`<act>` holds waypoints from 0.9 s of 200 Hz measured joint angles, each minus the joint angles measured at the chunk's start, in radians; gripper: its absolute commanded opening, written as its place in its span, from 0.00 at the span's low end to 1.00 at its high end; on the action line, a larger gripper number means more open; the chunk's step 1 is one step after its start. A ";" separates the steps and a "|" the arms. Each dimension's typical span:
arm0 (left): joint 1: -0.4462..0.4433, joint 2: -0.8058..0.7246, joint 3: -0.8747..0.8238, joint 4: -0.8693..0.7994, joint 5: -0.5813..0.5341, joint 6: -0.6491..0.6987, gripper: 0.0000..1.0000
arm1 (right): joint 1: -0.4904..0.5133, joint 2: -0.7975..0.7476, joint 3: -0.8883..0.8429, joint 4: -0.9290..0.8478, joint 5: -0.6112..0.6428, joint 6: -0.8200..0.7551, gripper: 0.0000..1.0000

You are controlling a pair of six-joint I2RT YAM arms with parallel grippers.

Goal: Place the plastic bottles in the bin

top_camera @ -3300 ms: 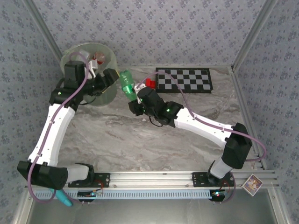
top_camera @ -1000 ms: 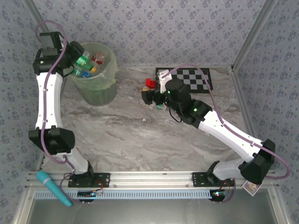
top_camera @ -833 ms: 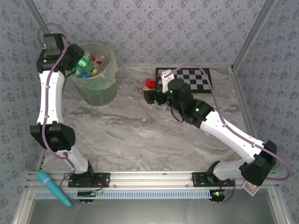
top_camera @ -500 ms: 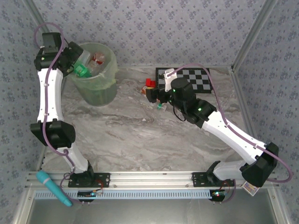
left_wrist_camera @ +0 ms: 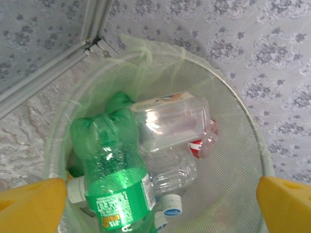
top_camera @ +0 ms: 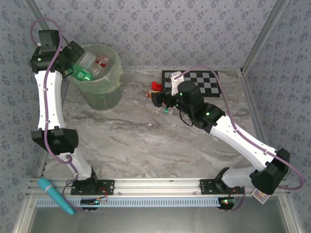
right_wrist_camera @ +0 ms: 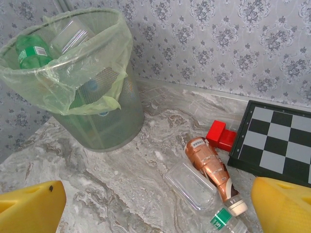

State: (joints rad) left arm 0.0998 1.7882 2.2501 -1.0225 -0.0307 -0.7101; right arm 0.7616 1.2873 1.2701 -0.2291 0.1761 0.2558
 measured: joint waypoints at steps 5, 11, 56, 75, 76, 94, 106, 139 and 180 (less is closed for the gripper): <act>-0.003 0.000 0.000 0.000 0.009 0.003 1.00 | 0.000 0.000 0.000 -0.003 0.000 0.004 0.99; -0.008 0.000 0.000 0.000 0.019 0.007 1.00 | 0.000 0.000 0.000 -0.007 0.000 0.010 0.99; -0.108 -0.017 -0.018 0.002 0.079 0.048 1.00 | -0.014 0.039 0.000 -0.064 -0.008 0.064 0.99; -0.163 -0.053 -0.080 0.039 0.100 0.066 1.00 | -0.038 0.059 -0.013 -0.079 -0.035 0.098 0.99; -0.167 -0.059 -0.089 0.040 0.100 0.067 1.00 | -0.039 0.060 -0.014 -0.079 -0.036 0.100 0.99; -0.234 -0.130 -0.212 0.060 0.121 0.078 1.00 | -0.090 0.082 -0.048 -0.080 -0.075 0.131 1.00; -0.281 -0.175 -0.288 0.085 0.137 0.083 1.00 | -0.121 0.100 -0.077 -0.077 -0.103 0.145 1.00; -0.351 -0.279 -0.441 0.124 0.163 0.089 1.00 | -0.194 0.182 -0.114 -0.081 -0.183 0.155 0.99; -0.370 -0.396 -0.555 0.156 0.166 0.089 1.00 | -0.254 0.308 -0.113 -0.058 -0.272 0.144 0.99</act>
State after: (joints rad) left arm -0.2699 1.3922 1.6947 -0.8669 0.1349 -0.6209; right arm 0.5072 1.5955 1.1568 -0.2874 -0.0963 0.3996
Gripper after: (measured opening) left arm 0.997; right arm 0.994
